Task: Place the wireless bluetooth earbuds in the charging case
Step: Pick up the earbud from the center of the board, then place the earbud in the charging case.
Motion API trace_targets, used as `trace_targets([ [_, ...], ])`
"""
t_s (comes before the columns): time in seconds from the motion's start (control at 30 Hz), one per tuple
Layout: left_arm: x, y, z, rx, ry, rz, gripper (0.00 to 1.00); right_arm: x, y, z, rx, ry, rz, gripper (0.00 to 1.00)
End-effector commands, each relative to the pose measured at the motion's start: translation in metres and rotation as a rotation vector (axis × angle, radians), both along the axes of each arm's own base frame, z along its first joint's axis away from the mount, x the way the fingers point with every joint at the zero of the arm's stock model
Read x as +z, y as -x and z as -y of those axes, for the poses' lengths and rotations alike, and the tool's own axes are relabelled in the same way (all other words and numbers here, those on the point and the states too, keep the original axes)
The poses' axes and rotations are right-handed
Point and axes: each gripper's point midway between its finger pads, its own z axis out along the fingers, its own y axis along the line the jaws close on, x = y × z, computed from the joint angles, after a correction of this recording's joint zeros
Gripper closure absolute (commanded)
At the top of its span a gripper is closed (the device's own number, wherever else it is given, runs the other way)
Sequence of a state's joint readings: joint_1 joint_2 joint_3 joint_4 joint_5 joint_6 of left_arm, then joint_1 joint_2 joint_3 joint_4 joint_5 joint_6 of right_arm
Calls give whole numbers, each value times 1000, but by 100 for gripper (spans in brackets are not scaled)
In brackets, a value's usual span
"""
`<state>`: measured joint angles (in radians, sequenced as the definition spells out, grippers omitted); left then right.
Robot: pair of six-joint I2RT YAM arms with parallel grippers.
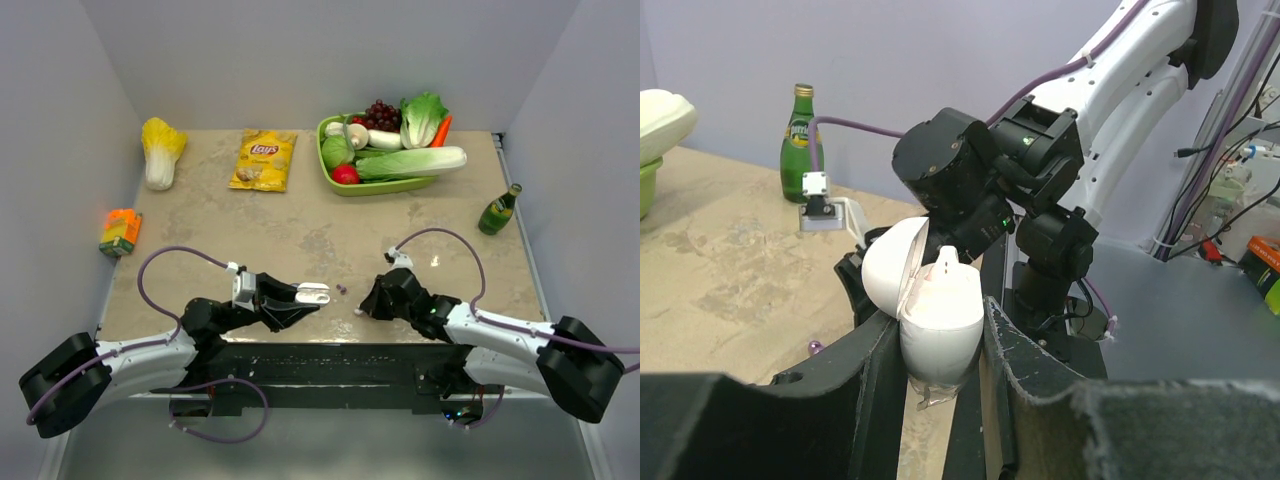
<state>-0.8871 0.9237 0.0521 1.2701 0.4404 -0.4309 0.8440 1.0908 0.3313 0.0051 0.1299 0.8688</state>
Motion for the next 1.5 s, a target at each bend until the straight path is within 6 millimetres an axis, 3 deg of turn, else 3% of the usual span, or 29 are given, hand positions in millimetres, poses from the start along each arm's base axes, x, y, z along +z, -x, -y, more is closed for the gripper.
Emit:
trace_targets([
  [0.0, -19, 9, -14, 16, 12, 3, 100, 31, -5, 1, 6, -24, 73, 100],
  [0.13, -18, 5, -14, 33, 16, -5, 100, 60, -10, 7, 31, 11, 146, 100],
  [0.23, -18, 0, -14, 55, 19, -24, 100, 97, -12, 8, 103, 25, 247, 100],
  [0.33, -21, -6, -14, 85, 20, -49, 100, 146, -14, 9, 193, 45, 369, 100],
  [0.37, -21, -8, -15, 95, 23, -57, 100, 173, -16, 8, 202, 32, 420, 100],
  [0.43, -22, -11, -14, 102, 21, -67, 100, 186, -13, 12, 254, 72, 454, 100],
  [0.47, -22, -12, -13, 103, 22, -73, 100, 205, -14, 12, 259, 62, 486, 100],
  [0.57, -23, -16, -9, 106, 13, -87, 100, 224, -13, 12, 299, 83, 525, 100],
  [0.83, -16, -21, 2, 48, 14, -98, 100, 247, 3, -5, 514, 147, 630, 100],
  [0.87, -15, -16, 4, 10, 11, -103, 100, 257, 6, -7, 526, 149, 654, 100],
  [1.17, -14, -1, 19, -186, -85, -139, 100, 282, 15, -13, 657, 277, 790, 100],
  [1.27, -5, 2, 27, -248, -118, -151, 100, 288, 19, -18, 686, 298, 822, 100],
  [1.3, 7, 0, 30, -258, -111, -134, 100, 288, 20, -22, 696, 302, 829, 100],
  [1.37, 4, 0, 35, -287, -161, -149, 100, 294, 24, -27, 710, 311, 862, 100],
  [1.4, 17, -4, 40, -291, -163, -127, 100, 298, 25, -30, 712, 309, 874, 100],
  [1.47, 7, -5, 45, -326, -242, -157, 100, 304, 29, -37, 733, 305, 898, 100],
])
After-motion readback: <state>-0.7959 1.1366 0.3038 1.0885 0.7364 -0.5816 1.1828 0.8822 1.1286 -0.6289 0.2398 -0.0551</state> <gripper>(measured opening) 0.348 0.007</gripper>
